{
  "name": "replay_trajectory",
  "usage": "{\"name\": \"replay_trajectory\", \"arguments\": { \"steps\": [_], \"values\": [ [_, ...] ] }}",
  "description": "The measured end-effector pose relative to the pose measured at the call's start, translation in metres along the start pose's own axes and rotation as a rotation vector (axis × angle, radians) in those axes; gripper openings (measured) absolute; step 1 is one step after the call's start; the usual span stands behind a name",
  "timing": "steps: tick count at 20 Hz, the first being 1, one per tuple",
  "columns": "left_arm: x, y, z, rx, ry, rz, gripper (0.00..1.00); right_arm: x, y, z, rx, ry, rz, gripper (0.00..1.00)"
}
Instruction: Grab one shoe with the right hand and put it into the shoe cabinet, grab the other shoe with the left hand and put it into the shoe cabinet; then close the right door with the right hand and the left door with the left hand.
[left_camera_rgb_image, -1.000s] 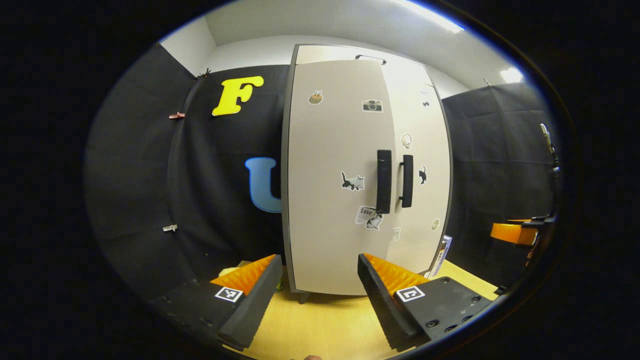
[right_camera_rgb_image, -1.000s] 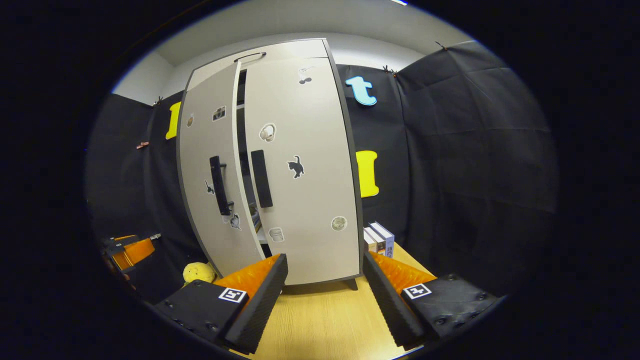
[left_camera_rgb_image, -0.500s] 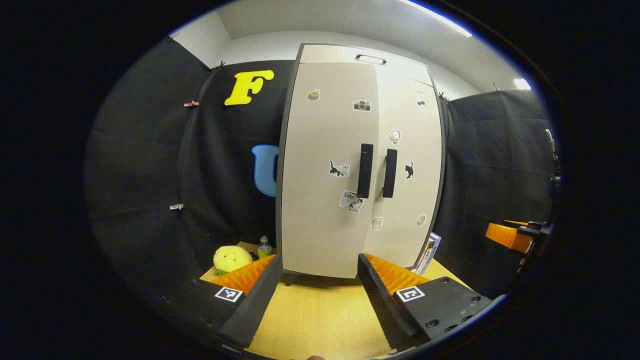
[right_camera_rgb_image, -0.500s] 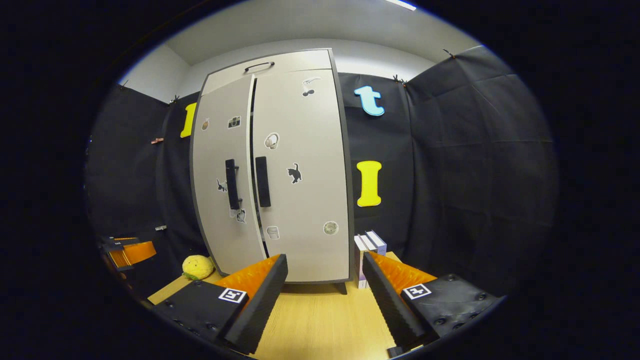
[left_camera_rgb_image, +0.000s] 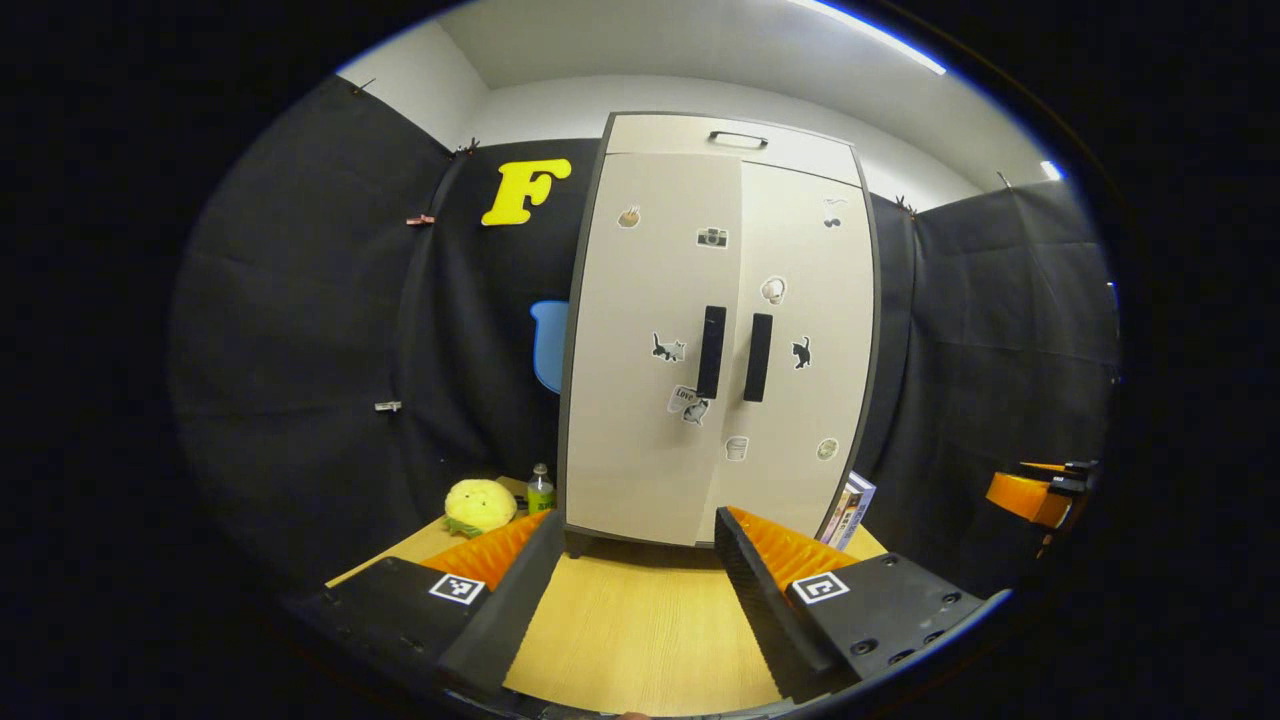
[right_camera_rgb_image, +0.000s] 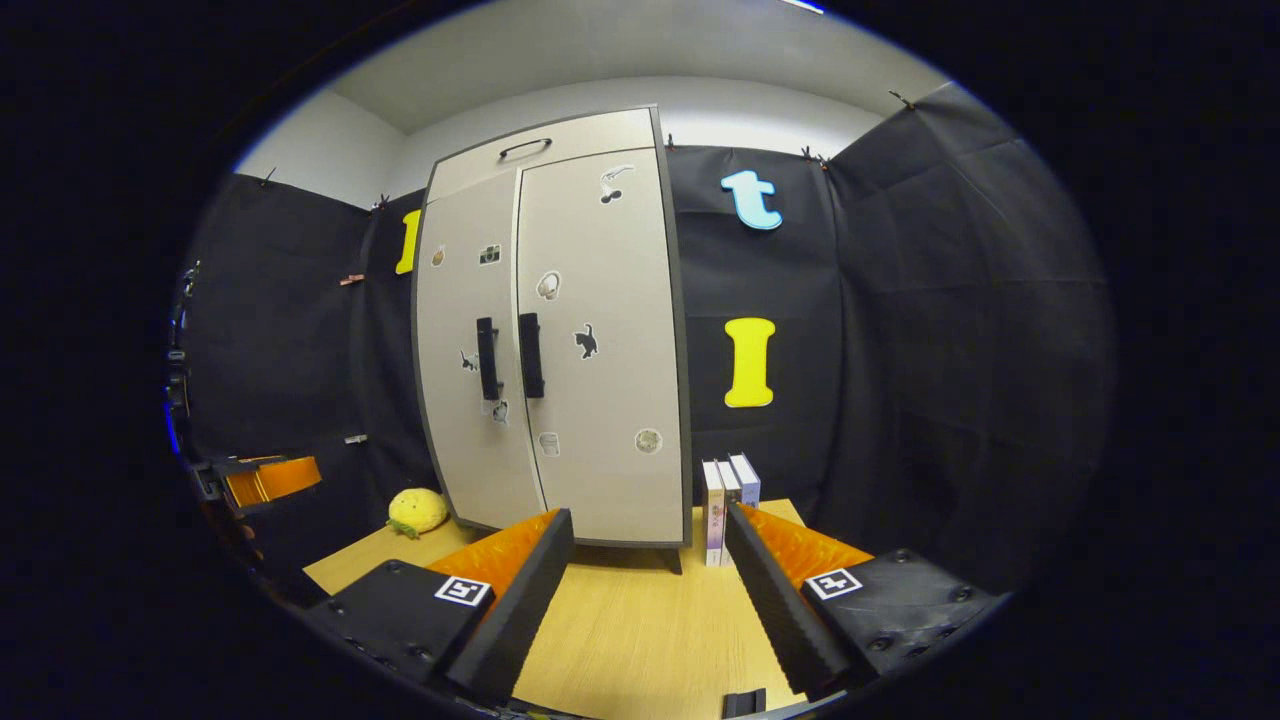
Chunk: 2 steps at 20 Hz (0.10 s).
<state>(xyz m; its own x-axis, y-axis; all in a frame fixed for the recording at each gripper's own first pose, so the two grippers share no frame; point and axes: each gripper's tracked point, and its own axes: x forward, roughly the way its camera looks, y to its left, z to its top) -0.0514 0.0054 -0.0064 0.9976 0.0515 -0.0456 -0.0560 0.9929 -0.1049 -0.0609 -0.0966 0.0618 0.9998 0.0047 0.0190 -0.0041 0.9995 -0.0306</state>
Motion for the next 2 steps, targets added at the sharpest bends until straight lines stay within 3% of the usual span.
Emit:
{"name": "replay_trajectory", "arguments": {
  "steps": [2],
  "values": [
    [-0.0080, -0.0056, -0.0002, 0.002, 0.001, -0.004, 0.95, -0.0089, -0.0012, -0.0018, 0.002, 0.006, 0.009, 0.98]
  ]
}}
